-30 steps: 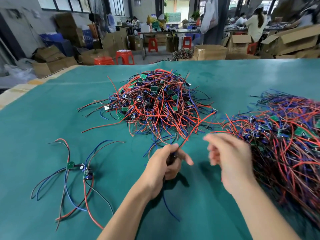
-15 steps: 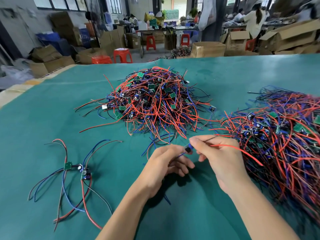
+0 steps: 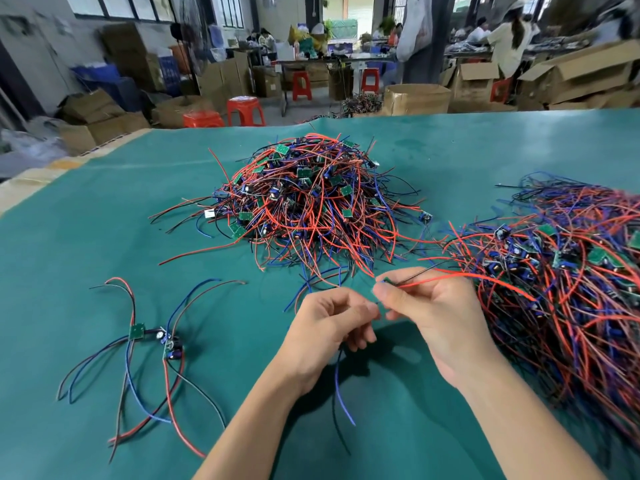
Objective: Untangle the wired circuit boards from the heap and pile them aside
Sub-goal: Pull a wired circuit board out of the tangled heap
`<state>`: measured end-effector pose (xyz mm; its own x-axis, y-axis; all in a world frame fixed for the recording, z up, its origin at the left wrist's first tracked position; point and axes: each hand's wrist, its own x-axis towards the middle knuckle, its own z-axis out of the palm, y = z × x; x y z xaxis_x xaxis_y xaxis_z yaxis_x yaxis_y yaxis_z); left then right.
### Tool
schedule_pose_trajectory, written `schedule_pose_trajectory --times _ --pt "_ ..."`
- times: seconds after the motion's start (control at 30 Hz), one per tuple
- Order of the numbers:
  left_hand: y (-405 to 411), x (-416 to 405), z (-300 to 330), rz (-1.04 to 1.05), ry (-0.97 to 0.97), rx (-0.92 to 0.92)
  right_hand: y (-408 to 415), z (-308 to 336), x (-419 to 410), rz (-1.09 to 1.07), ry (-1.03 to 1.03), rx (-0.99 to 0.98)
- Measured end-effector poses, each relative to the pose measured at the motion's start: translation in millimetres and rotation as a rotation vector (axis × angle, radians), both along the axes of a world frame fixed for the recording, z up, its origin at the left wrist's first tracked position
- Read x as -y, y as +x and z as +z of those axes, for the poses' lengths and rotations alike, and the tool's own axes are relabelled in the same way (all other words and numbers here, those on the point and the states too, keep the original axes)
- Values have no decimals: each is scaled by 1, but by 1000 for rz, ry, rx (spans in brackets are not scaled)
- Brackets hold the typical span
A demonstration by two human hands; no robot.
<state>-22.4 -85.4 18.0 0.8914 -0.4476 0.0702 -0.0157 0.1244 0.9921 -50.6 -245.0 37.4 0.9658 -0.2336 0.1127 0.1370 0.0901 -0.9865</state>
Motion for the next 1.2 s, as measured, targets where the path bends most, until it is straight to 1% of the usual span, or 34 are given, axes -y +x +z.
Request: schedule_pose_trajectory --times 0.07,0.17,0.27,0.33,0.37,0.4,0.53,0.6,0.67,0.7,0.73,0.8,0.83,0.9,0.97,1.0,1.07,1.2 --pt "-1 0 1 -43 -8 -6 2 6 11 -132 43 36" --pt "-2 2 1 -106 38 15 -2 21 32 -330 110 89" --pt "-3 2 1 -151 109 28 -14 41 52 -474 153 132" --pt "-3 3 0 -140 137 31 -16 61 77 -535 148 141" --pt "-2 3 -1 -123 134 30 -14 72 93 -553 88 108" --pt "-2 3 -1 -106 122 28 -8 83 112 -564 -29 45" --pt "-2 4 -1 -65 94 13 17 113 168 -510 -778 -275" --pt "-2 4 1 -63 87 4 25 118 176 -487 -1082 -455" --pt "-2 4 2 -58 82 -2 35 113 185 -457 -1302 -627" --pt "-2 5 3 -58 78 -6 40 111 182 -451 -1362 -657" --pt "-3 5 3 -59 72 -12 44 109 174 -450 -1396 -643" --pt "-3 5 4 -56 60 -23 51 106 132 -382 -1471 -471" --pt "-3 5 4 -57 58 -27 53 103 101 -304 -1499 -356" --pt "-2 4 4 -57 59 -32 65 90 43 -51 -1522 -177" --pt "-2 3 4 -55 67 -29 80 75 -13 176 -1520 -87" --pt "-2 3 4 -57 70 -29 89 68 -35 225 -1512 -65" --pt "-2 2 5 -63 71 -29 107 53 -61 204 -1520 -66" --pt "-1 1 3 -57 76 -22 124 28 -80 172 -1619 -169"
